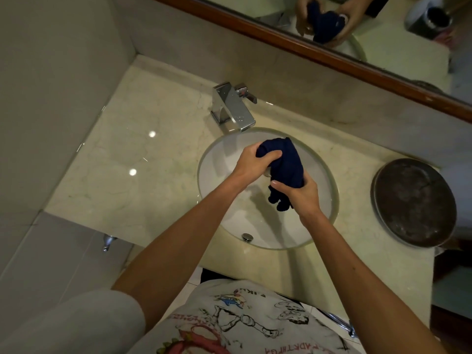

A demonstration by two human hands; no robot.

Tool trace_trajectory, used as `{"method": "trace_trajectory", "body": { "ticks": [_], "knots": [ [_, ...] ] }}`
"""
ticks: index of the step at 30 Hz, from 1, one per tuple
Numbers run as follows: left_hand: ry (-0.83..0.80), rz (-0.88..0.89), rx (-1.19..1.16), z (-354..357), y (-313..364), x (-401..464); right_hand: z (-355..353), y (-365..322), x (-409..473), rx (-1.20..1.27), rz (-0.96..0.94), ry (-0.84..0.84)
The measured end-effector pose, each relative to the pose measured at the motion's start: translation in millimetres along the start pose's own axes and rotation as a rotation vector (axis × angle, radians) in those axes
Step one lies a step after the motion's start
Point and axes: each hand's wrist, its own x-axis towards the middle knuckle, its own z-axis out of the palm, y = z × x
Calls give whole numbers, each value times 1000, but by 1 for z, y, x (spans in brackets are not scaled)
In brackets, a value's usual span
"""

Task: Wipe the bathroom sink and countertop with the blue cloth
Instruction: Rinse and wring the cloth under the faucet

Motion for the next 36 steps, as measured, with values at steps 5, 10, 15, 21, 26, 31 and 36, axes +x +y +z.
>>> {"method": "trace_trajectory", "body": {
  "ticks": [5, 10, 15, 21, 26, 31, 36],
  "knots": [
    [-76, 138, 173, -15, 18, -1, -9, -6, 0, 230, 99, -207],
    [-90, 22, 404, -26, 35, 1, -19, -8, -1, 397, 170, -249],
    [-226, -367, -123, -32, 19, -14, -27, -9, -8, 317, 88, 16],
    [-182, -343, -300, -11, -14, -38, -50, -6, -21, 311, -66, -19],
    [-147, -151, 83, -4, -1, -58, -92, 0, -23, -8, -222, -155],
    [-193, -63, 304, 5, 15, -76, -115, 4, -16, -191, -212, -276],
    [-289, 23, 1065, 15, 17, -84, -118, 4, -4, -685, -374, -293]
  ]
}}
